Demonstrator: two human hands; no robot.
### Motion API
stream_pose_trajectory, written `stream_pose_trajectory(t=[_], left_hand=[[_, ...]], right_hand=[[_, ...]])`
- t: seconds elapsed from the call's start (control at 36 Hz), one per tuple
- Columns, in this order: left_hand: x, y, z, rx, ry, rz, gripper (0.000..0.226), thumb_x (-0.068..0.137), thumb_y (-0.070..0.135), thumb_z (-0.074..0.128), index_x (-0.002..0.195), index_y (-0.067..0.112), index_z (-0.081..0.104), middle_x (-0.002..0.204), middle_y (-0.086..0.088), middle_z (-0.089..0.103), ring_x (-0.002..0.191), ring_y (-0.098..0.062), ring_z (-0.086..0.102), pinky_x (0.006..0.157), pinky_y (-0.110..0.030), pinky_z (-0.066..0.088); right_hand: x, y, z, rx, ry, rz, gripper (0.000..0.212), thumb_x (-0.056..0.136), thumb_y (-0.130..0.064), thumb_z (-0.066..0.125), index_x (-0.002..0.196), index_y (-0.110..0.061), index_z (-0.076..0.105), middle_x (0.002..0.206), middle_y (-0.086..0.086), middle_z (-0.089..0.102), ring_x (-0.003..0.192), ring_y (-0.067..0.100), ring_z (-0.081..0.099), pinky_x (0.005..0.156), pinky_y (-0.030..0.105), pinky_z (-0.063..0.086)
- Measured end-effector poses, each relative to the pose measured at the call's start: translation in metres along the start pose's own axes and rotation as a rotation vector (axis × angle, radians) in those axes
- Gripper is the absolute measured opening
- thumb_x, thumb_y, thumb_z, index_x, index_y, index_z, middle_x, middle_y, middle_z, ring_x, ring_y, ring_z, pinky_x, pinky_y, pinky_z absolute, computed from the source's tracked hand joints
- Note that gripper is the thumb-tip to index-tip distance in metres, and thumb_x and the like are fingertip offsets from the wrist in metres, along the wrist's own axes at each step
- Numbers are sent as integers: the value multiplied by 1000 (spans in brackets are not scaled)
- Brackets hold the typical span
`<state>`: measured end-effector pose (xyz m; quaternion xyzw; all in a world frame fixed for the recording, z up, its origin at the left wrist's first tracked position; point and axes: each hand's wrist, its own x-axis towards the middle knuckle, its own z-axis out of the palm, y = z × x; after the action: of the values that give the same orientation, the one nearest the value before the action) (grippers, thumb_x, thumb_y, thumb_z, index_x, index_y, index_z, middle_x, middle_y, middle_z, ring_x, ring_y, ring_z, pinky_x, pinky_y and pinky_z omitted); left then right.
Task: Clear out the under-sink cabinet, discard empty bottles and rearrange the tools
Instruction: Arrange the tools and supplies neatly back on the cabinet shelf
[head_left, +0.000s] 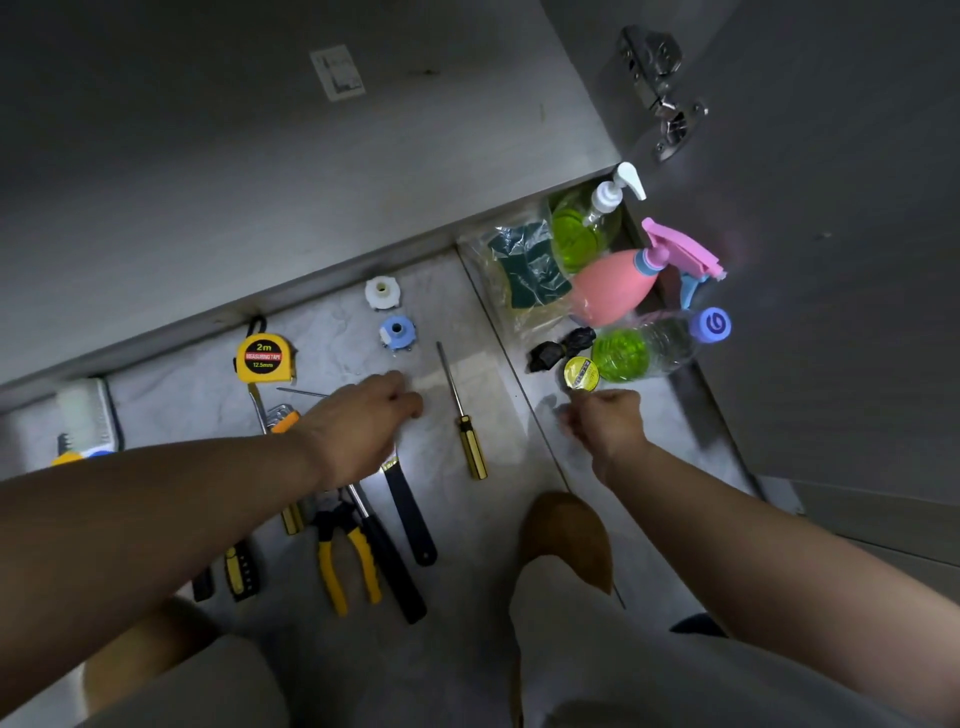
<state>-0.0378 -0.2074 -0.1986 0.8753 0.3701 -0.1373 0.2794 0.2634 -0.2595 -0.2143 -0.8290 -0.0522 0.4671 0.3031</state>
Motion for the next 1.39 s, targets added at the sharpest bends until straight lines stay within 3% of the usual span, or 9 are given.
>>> stream_pose_trajectory(t=[0.17,0.33,0.64,0.81,0.89,1.08,1.25,1.33,1.39], left_hand=[[-27,-30,0,98,54,-6,65,89,26,70,149,23,45,133,-7,44,104,-24,58,77,-32,54],[-33,-42,8,33,7,-96,68,94,29,65,155,24,34,137,-2,37,117,-23,51,84,-35,55],[-64,-66,11,-46,21,-161,59,95,23,62,151,23,42,136,-3,39,122,-23,49,88,-37,53],[-100,-78,10,-21,-8,-155,66,98,26,60,158,28,33,160,-2,26,144,-22,36,112,-32,42],[-125,-85,8,-47,56,-179,69,92,24,67,155,26,39,156,-4,32,136,-23,45,104,-34,49],[-178,-97,25,-229,395,-628,60,77,7,72,135,17,59,129,-10,51,114,-37,58,94,-47,52],[-198,-103,60,-583,555,-1093,87,88,24,77,158,28,25,147,-18,34,132,-39,42,110,-53,42],[-195,-108,66,-663,627,-1094,86,89,23,76,156,31,24,141,-18,38,124,-37,48,101,-45,46],[-190,-110,68,-665,675,-1103,77,88,16,77,148,30,32,133,-17,42,116,-37,52,93,-40,46]], right_hand=[[-32,9,33,-737,-295,-385,24,84,-37,68,90,-14,68,84,-5,69,81,13,65,70,23,43],[-58,24,60,-1178,-463,-591,42,89,-35,67,122,-14,52,111,10,65,102,31,63,75,33,45],[-86,37,81,-1323,-551,-638,48,90,-25,61,136,-19,49,121,10,65,110,32,64,88,38,53],[-101,33,106,-1360,-581,-716,49,91,-17,57,138,-14,43,122,13,63,109,35,64,87,39,53],[-107,26,116,-1407,-570,-709,49,89,-16,60,133,-12,40,117,14,63,103,34,65,84,42,55],[-118,-21,118,-1633,-785,-802,46,96,-30,56,133,-11,37,114,11,62,99,27,61,72,28,40],[-141,-52,135,-1839,-965,-719,29,101,-29,51,121,-9,60,106,0,58,95,16,53,53,15,31],[-150,-47,155,-1890,-1024,-745,36,105,-25,44,126,-1,62,132,9,59,114,21,56,73,8,34],[-153,-39,171,-1856,-1020,-823,31,104,-23,46,125,-7,61,133,8,59,115,21,57,83,17,41]])
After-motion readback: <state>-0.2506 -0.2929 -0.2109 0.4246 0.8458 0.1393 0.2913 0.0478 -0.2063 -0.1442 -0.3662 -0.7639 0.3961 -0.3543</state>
